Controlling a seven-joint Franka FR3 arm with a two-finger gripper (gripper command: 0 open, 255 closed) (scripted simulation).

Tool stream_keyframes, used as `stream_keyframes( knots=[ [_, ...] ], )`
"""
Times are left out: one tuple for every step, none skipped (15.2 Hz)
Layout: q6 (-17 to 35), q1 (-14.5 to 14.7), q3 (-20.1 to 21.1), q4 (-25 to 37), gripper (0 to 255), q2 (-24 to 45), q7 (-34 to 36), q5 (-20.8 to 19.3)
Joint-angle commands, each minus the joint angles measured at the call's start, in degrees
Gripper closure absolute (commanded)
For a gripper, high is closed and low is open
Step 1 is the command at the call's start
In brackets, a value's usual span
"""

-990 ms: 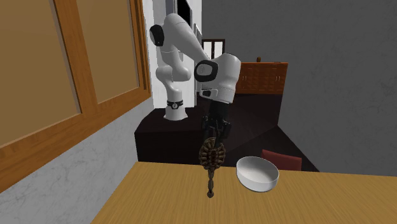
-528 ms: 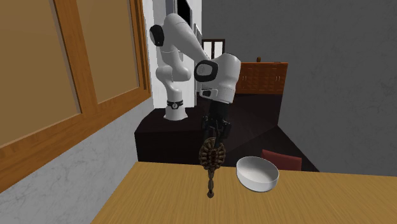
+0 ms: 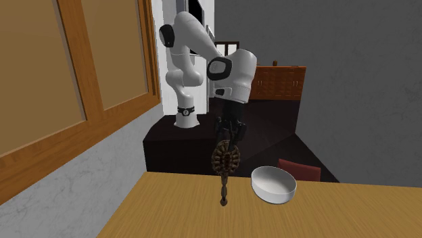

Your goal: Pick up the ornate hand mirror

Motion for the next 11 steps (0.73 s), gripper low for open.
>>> stream_keyframes(
  knots=[
    [-0.6, -0.4, 0.5, -0.1, 255, -1.1, -0.8, 1.0],
    [-1.0, -0.6, 0.8, 0.0, 255, -1.5, -1.3, 1.5],
    [-1.4, -0.8, 1.1, 0.2, 255, -2.0, -1.7, 2.0],
    [-1.9, -1.0, 1.3, 0.3, 255, -2.4, -2.2, 2.5],
    [-2.3, -1.1, 1.5, 0.5, 255, -2.9, -2.6, 3.0],
    [-2.7, -1.3, 1.8, 0.7, 255, -3.3, -3.1, 3.4],
    [-3.1, -1.4, 2.0, 0.8, 255, -3.7, -3.5, 3.9],
    [-3.6, -1.6, 2.2, 1.0, 255, -4.1, -3.9, 4.4],
    [-4.0, -1.7, 2.5, 1.3, 255, -4.5, -4.4, 4.9],
    [-4.1, -1.7, 2.5, 1.3, 255, -4.6, -4.4, 4.9],
    [-4.1, -1.7, 2.5, 1.3, 255, -4.6, -4.4, 4.9]
  ],
)
